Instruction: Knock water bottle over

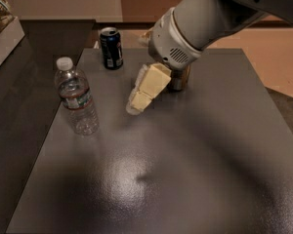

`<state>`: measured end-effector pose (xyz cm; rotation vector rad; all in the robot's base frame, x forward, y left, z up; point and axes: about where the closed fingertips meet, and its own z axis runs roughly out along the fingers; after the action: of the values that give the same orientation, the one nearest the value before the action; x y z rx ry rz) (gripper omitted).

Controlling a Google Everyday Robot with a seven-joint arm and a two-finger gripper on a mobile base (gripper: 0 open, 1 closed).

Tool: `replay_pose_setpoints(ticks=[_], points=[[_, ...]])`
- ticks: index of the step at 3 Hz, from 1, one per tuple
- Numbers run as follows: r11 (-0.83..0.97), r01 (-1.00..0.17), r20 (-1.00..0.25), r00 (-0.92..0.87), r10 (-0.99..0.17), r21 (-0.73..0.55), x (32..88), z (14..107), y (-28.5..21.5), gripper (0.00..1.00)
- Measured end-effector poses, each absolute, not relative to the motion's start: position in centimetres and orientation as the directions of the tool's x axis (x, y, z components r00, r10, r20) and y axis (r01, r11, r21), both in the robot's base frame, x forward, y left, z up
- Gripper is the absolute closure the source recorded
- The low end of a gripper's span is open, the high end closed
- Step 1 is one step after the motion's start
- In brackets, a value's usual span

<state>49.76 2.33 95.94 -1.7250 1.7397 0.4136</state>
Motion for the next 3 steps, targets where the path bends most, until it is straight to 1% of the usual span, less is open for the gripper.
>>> replay_pose_setpoints(ticks=[3], points=[[0.003,-0.990,-0.705,0.097,-0.703,-0.140,49.8,94.8,9.8,0.00]])
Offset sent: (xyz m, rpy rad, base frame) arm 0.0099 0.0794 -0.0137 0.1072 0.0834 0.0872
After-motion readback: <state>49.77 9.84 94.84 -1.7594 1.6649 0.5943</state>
